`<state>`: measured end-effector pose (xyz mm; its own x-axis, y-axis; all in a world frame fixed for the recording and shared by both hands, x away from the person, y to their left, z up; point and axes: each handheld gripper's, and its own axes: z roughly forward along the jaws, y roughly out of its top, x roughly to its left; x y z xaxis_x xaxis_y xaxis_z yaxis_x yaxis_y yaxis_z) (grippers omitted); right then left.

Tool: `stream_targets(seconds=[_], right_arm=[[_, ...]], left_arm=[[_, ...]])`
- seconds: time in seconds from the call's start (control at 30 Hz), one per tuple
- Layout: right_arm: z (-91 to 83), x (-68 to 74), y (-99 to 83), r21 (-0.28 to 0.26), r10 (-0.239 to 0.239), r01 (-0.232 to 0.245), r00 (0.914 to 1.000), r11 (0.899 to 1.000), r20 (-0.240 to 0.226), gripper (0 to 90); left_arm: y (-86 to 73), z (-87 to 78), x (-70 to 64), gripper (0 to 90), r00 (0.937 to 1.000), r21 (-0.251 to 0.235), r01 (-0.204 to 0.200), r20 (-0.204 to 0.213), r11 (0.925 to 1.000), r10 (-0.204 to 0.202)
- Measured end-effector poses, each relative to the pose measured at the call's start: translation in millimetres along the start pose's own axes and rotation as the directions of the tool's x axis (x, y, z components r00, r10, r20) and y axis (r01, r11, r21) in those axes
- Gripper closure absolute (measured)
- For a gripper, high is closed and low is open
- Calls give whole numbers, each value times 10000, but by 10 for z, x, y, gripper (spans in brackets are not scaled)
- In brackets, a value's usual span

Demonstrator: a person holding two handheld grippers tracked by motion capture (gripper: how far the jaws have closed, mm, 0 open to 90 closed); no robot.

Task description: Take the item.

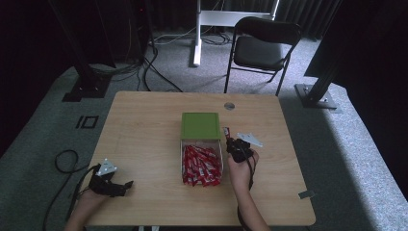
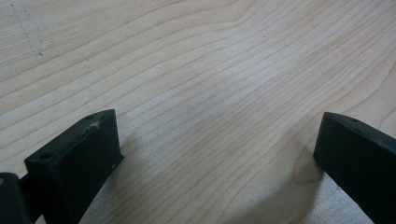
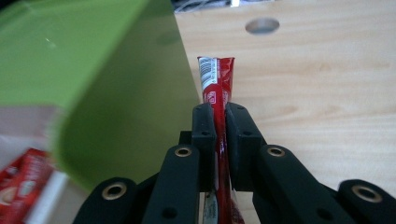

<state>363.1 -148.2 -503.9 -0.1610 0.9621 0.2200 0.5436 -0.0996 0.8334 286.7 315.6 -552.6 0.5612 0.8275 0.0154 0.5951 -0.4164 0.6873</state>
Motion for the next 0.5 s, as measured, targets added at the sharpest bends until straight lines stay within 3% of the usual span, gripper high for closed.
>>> stream_targets(seconds=[0.5], right_arm=[[310, -21, -254, 771, 337, -344, 9994, 9964, 112, 829]], left_arm=[[0, 0, 0, 15, 10000, 0, 1, 1, 10000, -1]])
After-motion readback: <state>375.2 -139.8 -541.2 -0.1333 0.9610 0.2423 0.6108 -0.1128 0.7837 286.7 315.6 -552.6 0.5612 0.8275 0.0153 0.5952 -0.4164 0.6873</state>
